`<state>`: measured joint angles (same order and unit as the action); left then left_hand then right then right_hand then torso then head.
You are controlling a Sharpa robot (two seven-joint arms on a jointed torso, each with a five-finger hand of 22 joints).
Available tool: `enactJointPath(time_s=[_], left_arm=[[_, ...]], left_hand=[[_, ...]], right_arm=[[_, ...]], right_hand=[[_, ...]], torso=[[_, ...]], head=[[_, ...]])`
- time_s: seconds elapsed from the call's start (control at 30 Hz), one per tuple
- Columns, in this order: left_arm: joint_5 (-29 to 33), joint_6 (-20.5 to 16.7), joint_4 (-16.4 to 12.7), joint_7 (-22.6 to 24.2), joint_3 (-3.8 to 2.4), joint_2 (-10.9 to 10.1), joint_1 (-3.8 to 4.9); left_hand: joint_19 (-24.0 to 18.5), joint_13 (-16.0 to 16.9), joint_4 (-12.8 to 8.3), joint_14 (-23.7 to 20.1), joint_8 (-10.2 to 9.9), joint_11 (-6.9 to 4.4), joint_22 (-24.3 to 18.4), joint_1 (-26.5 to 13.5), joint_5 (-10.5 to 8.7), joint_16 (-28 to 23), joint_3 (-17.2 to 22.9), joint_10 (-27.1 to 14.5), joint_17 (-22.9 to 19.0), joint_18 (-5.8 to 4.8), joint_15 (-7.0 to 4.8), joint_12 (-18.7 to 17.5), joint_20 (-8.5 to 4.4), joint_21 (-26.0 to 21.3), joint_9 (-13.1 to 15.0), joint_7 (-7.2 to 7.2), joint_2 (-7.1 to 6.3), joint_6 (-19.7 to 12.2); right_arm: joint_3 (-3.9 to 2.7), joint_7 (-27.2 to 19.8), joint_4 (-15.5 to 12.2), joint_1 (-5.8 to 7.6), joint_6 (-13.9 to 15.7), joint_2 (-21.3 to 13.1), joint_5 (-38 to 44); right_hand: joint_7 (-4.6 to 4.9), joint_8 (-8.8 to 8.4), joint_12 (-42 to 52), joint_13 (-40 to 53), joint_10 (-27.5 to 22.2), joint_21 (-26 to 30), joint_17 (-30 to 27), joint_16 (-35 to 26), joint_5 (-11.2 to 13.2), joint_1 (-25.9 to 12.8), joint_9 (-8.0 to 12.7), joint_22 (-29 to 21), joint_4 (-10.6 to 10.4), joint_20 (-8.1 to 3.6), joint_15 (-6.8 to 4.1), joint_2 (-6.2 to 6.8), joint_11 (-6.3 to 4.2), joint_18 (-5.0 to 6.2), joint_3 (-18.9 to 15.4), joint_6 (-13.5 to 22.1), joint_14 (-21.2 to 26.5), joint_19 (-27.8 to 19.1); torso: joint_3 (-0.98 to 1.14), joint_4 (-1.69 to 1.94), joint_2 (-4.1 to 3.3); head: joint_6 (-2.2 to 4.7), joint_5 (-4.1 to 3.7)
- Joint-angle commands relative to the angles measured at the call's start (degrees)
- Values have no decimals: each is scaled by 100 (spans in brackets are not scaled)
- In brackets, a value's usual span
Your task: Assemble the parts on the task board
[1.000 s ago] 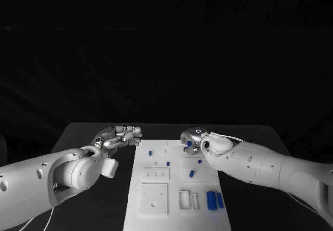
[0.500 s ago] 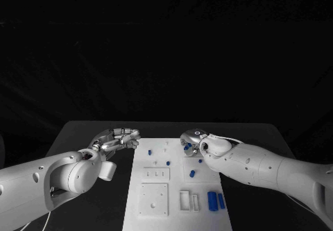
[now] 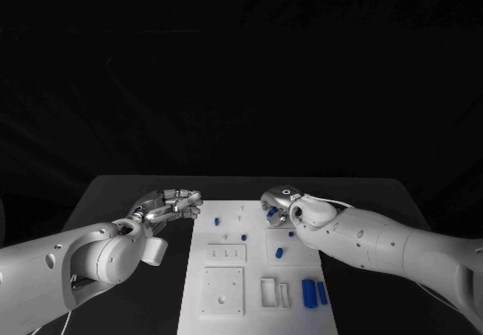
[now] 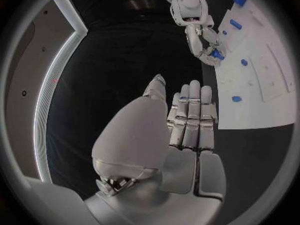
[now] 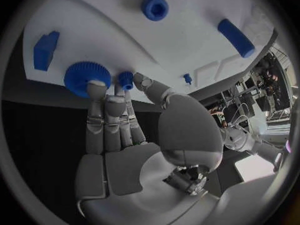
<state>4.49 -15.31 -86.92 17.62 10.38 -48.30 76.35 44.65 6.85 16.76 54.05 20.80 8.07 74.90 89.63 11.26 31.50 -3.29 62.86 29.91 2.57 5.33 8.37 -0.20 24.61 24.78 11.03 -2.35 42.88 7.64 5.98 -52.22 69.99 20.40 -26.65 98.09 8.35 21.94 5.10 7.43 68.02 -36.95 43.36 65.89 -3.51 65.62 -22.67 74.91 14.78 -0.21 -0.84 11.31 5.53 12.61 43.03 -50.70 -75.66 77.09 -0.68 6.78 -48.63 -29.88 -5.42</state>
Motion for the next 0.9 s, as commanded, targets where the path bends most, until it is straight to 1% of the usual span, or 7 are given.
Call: enactJointPath(time_s=[0.03,0.23,0.4,0.53,0.7,0.77,0.9], left_arm=[[-26,119,-10,-2,-6,1,8],[-26,116,-10,-11,-6,-10,8],[-26,120,-18,-17,-6,-19,9],[-26,123,-24,-30,-6,-34,10],[-26,119,-26,-37,-5,-55,13],[-26,119,-31,-39,-5,-61,13],[-26,115,-36,-42,-5,-68,14]], left_hand=[[-17,-9,-2,9,-23,5,105,-61,-26,22,-43,42,-8,108,-12,-25,-33,35,-6,2,-14,26],[-19,-9,-2,5,-27,6,104,-70,-33,22,-45,42,-11,108,-12,-31,-33,35,-7,2,-17,26],[-21,-10,-3,3,-29,6,104,-74,-37,22,-45,42,-12,108,-11,-36,-33,36,-7,2,-18,27],[-23,-10,-3,1,-31,7,103,-79,-42,22,-45,41,-13,108,-11,-40,-33,36,-7,2,-20,27],[-27,-11,-3,-5,-36,9,103,-86,-50,20,-46,40,-16,107,-9,-48,-32,35,-8,3,-25,26],[-28,-11,-3,-6,-36,9,103,-87,-51,20,-46,40,-16,107,-9,-49,-32,35,-8,3,-26,26],[-30,-12,-4,-7,-38,9,102,-89,-53,20,-45,41,-17,107,-8,-52,-31,35,-9,3,-27,27]], right_arm=[[36,84,10,-64,-190,-15,124],[36,97,-76,-64,-161,-64,135],[36,110,-124,-64,-83,-96,133],[36,153,-154,-64,-41,-135,134],[36,178,-232,-62,-31,-205,165],[36,184,-259,-61,-26,-222,174],[35,201,-304,-61,-10,-249,212]], right_hand=[[12,24,-35,-9,23,-43,-12,34,19,8,-5,147,17,-234,-14,-5,-1,239,44,-31,16,248],[20,-1,-67,-2,-1,-81,-44,52,18,-8,2,142,20,-236,-5,59,9,239,61,-19,18,237],[31,-40,-115,-7,-66,-112,-80,71,23,-60,16,136,-19,-233,17,177,33,239,64,18,21,225],[41,-78,-145,-22,-174,-133,-121,91,49,-90,30,128,-83,-237,51,313,68,239,75,61,31,210],[37,-80,-130,-17,-184,-145,-148,110,46,-17,29,125,-87,-244,54,306,70,239,130,51,36,202],[36,-78,-124,-13,-179,-150,-156,117,44,5,27,126,-85,-244,53,297,68,239,147,43,37,201],[32,-76,-117,-7,-168,-158,-168,128,43,33,25,126,-81,-244,50,278,65,239,169,30,38,199]], torso=[[4,2,-46],[11,-2,-66],[18,-6,-86],[22,-6,-102],[21,-11,-109],[21,-6,-119],[26,-8,-125]], head=[[27,-5],[47,-3],[73,-5],[91,-7],[112,-16],[123,-24],[137,-25]])
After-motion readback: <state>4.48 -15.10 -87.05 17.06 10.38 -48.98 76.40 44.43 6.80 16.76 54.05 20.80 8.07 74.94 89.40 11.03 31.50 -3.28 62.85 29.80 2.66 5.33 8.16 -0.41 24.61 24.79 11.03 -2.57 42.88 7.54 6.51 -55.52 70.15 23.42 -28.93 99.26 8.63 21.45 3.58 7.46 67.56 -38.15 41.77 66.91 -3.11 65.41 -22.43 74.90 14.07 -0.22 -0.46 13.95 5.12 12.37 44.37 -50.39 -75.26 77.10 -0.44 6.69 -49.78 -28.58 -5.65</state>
